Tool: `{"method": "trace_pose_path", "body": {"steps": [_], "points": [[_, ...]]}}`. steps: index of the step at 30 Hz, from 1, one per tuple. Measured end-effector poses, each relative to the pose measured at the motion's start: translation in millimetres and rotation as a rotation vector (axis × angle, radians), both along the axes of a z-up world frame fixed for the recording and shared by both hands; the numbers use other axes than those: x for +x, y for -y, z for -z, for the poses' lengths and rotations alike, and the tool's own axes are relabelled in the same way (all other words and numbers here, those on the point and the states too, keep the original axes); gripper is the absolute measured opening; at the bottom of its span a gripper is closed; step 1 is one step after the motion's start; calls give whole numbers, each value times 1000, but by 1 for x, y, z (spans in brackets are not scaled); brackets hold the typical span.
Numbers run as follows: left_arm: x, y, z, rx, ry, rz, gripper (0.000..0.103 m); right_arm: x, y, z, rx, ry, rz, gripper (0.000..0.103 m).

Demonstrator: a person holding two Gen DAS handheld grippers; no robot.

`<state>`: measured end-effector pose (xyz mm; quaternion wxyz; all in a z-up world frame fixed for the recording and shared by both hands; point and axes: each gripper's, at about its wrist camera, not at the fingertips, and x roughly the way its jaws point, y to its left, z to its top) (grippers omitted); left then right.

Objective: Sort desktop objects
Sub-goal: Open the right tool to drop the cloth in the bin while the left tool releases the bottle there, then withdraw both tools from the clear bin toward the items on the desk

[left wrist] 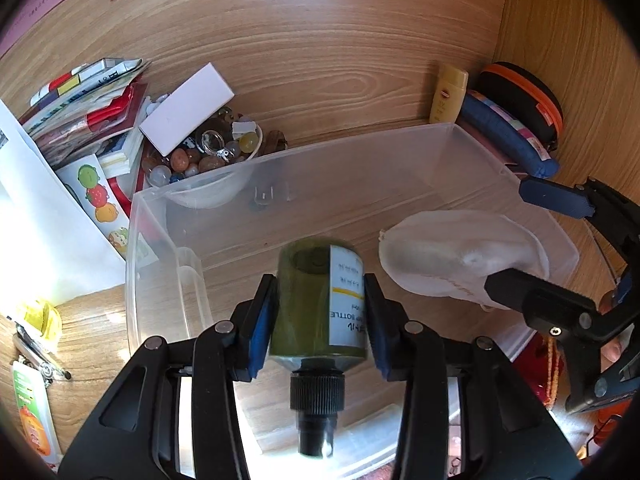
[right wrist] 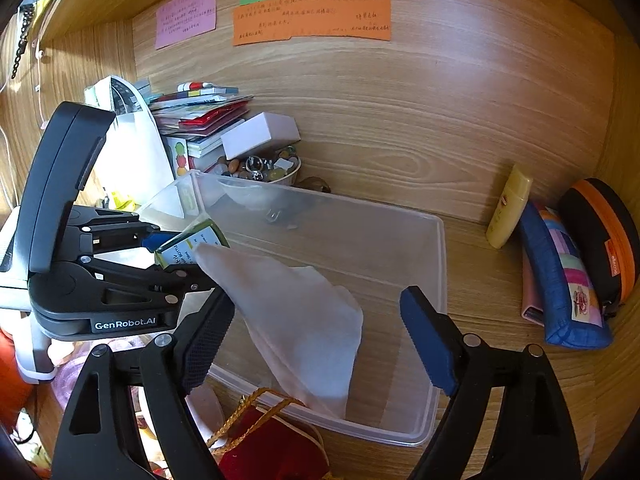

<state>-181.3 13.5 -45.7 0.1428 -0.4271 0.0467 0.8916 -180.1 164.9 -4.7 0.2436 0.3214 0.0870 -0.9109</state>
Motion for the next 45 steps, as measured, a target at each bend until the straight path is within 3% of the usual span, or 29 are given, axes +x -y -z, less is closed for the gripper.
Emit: {"method": "trace_pose_path", "body": {"steps": [4, 9, 17, 22, 27, 30, 39, 45], "points": [[3, 0, -3, 11, -3, 0, 48, 1, -2, -1, -19, 4, -10, 83], [8, 0, -9, 11, -24, -9, 54, 4, -6, -5, -45, -7, -2, 96], [20, 0, -24, 21, -68, -26, 61, 5, -16, -11, -121, 2, -6, 102], [33, 4, -35, 2, -121, -57, 84, 7, -20, -15, -152, -4, -7, 102], [51, 14, -47, -15, -165, -85, 87, 8, -24, -19, -158, -26, 4, 102], [63, 18, -53, -34, -204, -107, 94, 7, -25, -21, -154, -25, 11, 102], [94, 34, -62, -27, -272, -159, 96, 34, -31, -35, -133, -79, 11, 102], [118, 42, -61, 23, -348, -206, 96, 58, -42, -35, -101, -108, 32, 102]]}}
